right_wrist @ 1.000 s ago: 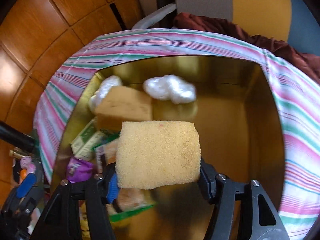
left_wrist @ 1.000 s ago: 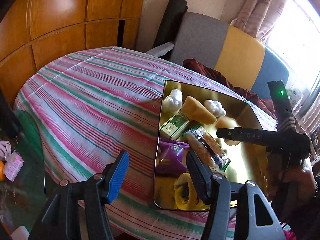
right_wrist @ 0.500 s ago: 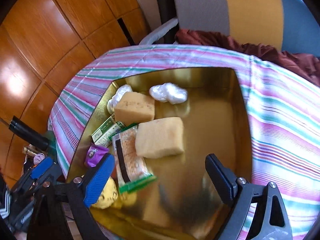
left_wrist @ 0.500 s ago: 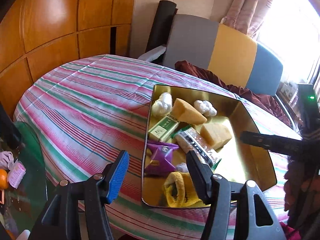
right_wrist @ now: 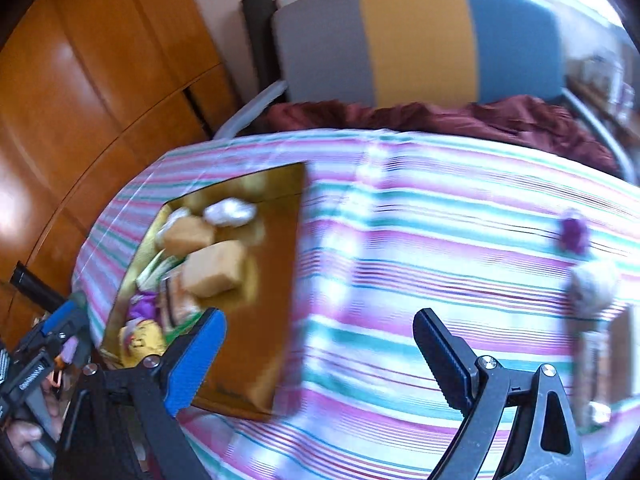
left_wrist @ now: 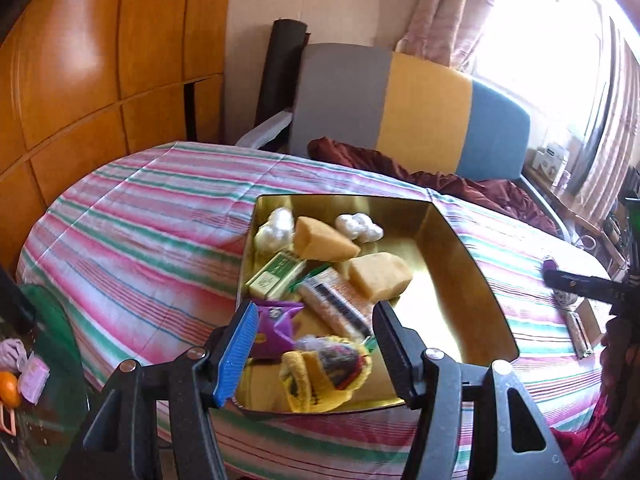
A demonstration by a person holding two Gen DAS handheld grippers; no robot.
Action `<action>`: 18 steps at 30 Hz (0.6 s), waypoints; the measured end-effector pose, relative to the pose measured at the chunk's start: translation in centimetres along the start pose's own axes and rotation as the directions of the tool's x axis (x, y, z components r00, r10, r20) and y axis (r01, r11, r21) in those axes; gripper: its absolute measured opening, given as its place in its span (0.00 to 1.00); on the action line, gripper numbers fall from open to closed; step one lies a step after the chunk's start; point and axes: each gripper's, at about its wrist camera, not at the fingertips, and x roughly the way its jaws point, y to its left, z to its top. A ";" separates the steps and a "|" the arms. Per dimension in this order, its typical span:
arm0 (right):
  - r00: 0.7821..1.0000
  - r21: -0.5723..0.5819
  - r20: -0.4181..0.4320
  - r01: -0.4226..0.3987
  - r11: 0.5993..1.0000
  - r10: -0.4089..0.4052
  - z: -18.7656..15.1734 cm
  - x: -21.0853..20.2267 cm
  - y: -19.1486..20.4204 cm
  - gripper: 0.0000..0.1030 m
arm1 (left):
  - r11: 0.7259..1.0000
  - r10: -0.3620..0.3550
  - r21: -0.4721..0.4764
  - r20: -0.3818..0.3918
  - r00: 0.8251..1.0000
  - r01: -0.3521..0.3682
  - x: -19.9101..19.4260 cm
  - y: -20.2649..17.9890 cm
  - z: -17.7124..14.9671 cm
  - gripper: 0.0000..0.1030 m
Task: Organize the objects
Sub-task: 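Move both grippers back toward the remaining items on the table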
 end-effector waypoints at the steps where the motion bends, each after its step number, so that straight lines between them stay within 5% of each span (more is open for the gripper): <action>1: 1.000 0.020 0.015 0.021 1.000 -0.021 0.1 -0.8 -1.3 0.94 | 1.000 -0.009 0.006 -0.001 1.000 0.009 0.0 -0.3 0.1 0.58; 10: 0.966 0.263 0.115 0.194 0.945 -0.230 0.8 -6.8 -14.1 0.96 | 0.991 -0.077 0.105 -0.027 0.997 0.080 0.5 -4.6 0.3 0.58; 18: 0.904 0.546 0.166 0.249 0.800 -0.394 -1.6 -9.6 -23.8 0.96 | 0.961 -0.129 0.240 -0.044 0.991 0.136 0.9 -10.5 0.7 0.58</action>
